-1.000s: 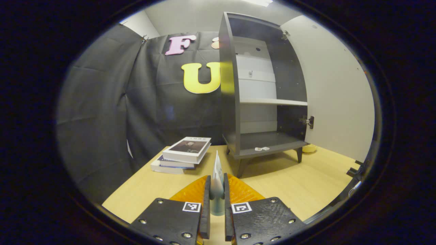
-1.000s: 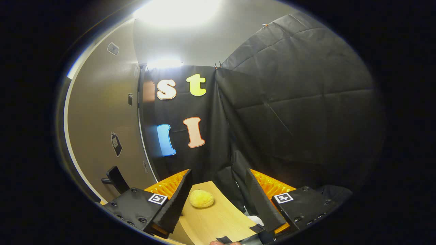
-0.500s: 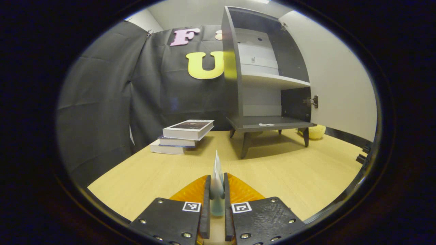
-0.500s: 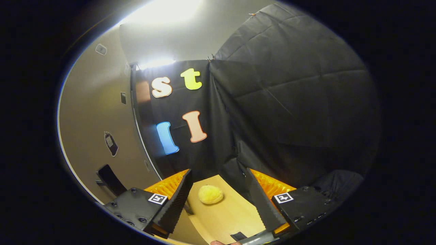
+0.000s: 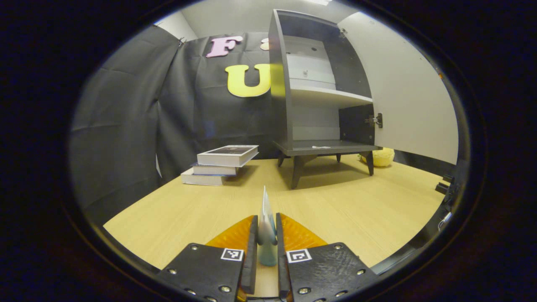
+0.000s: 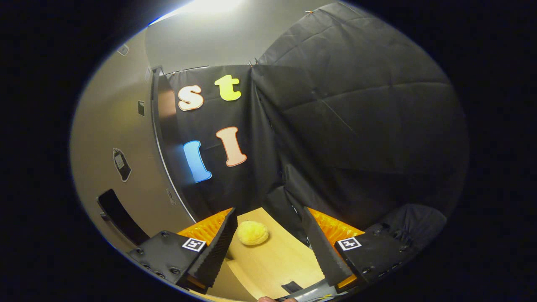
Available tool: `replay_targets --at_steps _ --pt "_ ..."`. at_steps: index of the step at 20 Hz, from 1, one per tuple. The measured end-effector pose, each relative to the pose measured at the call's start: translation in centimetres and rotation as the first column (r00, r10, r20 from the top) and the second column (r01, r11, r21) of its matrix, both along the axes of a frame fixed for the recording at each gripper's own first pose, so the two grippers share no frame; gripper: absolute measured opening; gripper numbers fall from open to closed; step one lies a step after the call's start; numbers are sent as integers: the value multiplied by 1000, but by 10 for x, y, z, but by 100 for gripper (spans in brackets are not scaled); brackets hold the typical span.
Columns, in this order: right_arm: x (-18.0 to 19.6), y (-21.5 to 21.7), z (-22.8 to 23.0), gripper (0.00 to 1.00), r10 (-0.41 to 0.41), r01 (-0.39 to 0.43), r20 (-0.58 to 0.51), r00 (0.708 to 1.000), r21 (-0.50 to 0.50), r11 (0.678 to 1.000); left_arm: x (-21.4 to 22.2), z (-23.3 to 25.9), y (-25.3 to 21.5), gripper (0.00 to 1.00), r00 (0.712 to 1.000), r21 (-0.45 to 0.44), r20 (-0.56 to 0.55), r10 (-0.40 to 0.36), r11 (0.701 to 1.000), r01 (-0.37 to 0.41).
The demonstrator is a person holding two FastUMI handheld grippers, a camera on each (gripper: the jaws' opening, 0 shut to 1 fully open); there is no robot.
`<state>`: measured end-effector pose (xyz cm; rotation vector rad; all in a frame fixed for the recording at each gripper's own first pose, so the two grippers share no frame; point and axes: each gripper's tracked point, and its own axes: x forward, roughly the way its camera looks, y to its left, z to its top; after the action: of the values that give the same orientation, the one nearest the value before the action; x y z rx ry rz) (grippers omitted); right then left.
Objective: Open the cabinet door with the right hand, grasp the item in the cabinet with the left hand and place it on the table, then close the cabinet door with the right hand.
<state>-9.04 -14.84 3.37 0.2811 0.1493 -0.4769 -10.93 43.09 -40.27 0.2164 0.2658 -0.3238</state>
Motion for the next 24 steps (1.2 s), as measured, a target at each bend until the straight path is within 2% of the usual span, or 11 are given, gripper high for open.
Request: replay_targets --at_steps 2,4,6,7,15,16,17,19,22,23,24 --pt "-4 -1 -9 98 -7 7 -4 1000 12 1000 2 4 3 27 1000 18 1 3 1000 -3" --pt "-9 -3 -22 98 -14 14 -22 1000 10 1000 0 24 1 51 1000 8 29 -8 1000 8" --pt "-11 -4 -38 98 -15 16 -48 999 14 1000 -6 45 4 94 999 5 49 3 1000 -3" --pt "-12 -3 -44 98 -13 14 -58 998 21 1000 -7 60 3 97 998 -1 61 9 1000 -9" --pt "-18 -24 -72 98 -23 26 -73 997 42 999 -55 195 -8 96 989 -64 122 84 995 -77" --pt "-17 -24 -76 98 -11 14 -74 997 44 999 -60 211 -12 97 987 -52 131 89 995 -83" --pt "-16 -23 -78 93 4 0 -76 997 45 999 -65 226 -15 97 986 -22 142 92 996 -90" --pt "-18 -22 -79 98 25 -22 -63 998 48 999 -75 254 -20 95 981 35 157 114 992 -121" --pt "-22 -21 -73 98 46 -45 -13 999 72 996 -86 279 -54 97 987 -32 92 132 991 -130" --pt "-21 -23 -69 93 57 -57 4 998 75 996 -85 289 -62 96 986 -52 69 152 987 -149" --pt "-22 -25 -66 93 62 -64 20 998 72 995 -83 302 -64 96 980 -62 65 189 981 -185"
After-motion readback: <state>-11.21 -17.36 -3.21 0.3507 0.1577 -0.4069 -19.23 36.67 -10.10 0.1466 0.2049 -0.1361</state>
